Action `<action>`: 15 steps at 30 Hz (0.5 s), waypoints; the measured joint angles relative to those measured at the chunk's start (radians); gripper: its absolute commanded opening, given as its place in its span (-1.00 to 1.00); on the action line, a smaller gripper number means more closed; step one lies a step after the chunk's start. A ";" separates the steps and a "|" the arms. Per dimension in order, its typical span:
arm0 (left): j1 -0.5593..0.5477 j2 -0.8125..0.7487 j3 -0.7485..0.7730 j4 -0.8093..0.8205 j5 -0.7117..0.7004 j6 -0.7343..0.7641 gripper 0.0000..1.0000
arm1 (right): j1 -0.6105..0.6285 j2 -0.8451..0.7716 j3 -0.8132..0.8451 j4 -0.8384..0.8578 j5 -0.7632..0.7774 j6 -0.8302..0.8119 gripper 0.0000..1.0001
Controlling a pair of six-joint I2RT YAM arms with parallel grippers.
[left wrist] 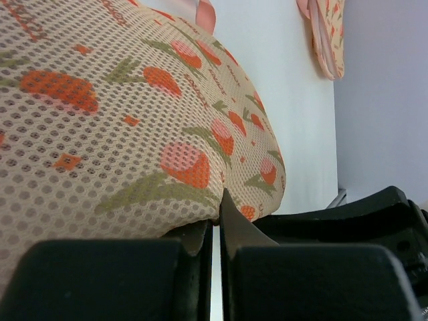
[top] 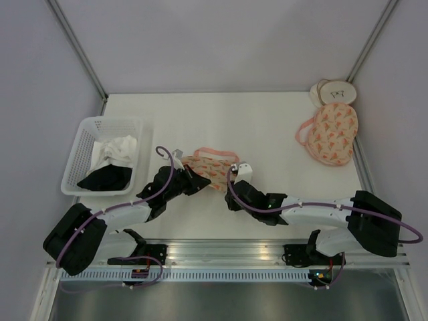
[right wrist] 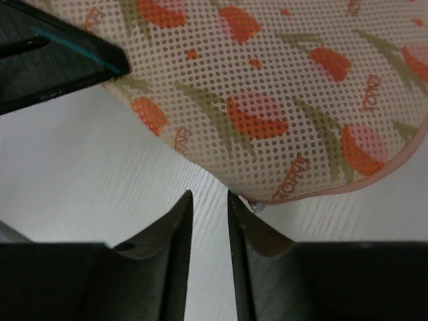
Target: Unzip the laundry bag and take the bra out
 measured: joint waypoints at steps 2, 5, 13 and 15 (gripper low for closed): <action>0.000 0.000 -0.004 0.003 0.000 -0.002 -0.95 | 0.011 0.021 0.018 -0.014 0.060 0.008 -0.44; 0.000 -0.003 -0.012 0.006 0.000 -0.003 -0.95 | 0.022 0.047 0.038 -0.061 0.123 0.018 -0.13; 0.000 -0.026 -0.015 0.006 -0.001 -0.003 -0.95 | 0.042 0.040 0.038 -0.129 0.100 0.021 0.11; 0.000 -0.026 -0.015 0.006 -0.001 -0.003 -0.95 | 0.056 0.021 0.026 -0.135 0.085 0.021 0.11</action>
